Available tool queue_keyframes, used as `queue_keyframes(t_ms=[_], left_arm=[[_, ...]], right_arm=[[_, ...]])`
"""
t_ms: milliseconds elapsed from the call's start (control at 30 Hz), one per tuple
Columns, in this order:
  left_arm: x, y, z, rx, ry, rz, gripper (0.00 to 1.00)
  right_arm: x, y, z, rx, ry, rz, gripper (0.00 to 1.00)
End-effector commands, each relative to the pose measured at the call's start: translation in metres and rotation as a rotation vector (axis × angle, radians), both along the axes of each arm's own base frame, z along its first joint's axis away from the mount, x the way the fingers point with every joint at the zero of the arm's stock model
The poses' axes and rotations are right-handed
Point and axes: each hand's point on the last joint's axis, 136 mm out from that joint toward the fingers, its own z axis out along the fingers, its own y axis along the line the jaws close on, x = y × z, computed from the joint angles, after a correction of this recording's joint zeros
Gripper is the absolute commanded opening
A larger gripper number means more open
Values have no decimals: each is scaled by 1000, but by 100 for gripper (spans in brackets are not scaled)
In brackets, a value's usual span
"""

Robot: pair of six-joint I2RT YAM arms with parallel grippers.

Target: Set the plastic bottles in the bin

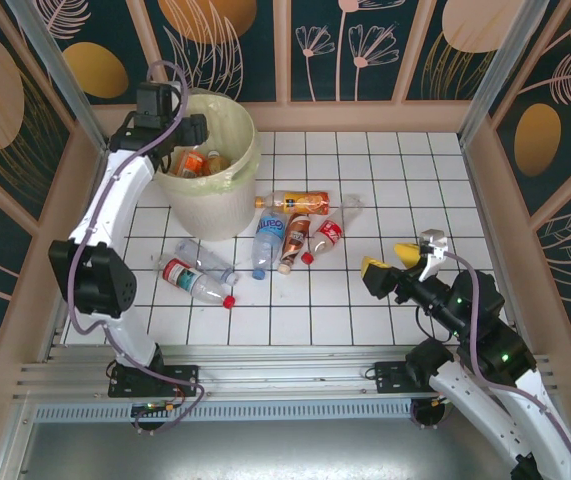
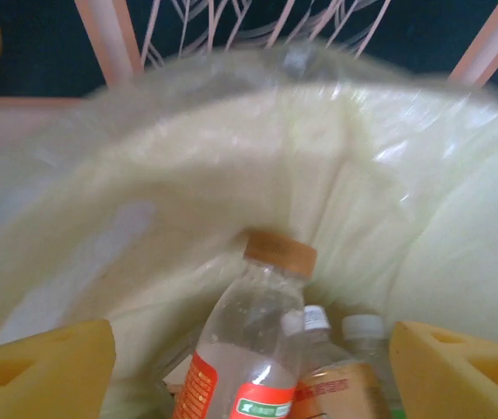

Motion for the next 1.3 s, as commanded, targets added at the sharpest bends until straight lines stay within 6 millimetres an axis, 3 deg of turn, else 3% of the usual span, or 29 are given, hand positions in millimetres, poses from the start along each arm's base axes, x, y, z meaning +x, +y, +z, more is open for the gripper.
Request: queue_keyframes(t_ms=[0,133,267,433,567,633,967,1133,1267], left_arm=[[-18,-6,56,-66,-137,-48,88],[-38,-17,88,-115,-223,-110,99],[-66,-29,111,-145,-274,-169,99],[-110,-60,122,-150,-301,-260,99],[-149,-84,118,-208,-298,-334,99],[-168,-93,110,-234,-288,-358,99],[-253,-162,6,-277,-54,-513,99],[-276,-199,-34,-209,40,-601,99],[-275,-226,-71,-168,133,-612,94]], right_arm=[[-1,-1,3,10,-23,-1,96],[-1,1,2,7,-21,4,97],[0,2,0,1,-13,8,96],[2,3,-1,-4,-5,7,97],[2,3,-1,-3,-4,7,97],[2,3,-1,-1,-2,8,97],[-7,15,-1,-1,-13,98,99],[-8,16,-1,-1,-10,100,99],[-5,11,0,3,-9,73,99]])
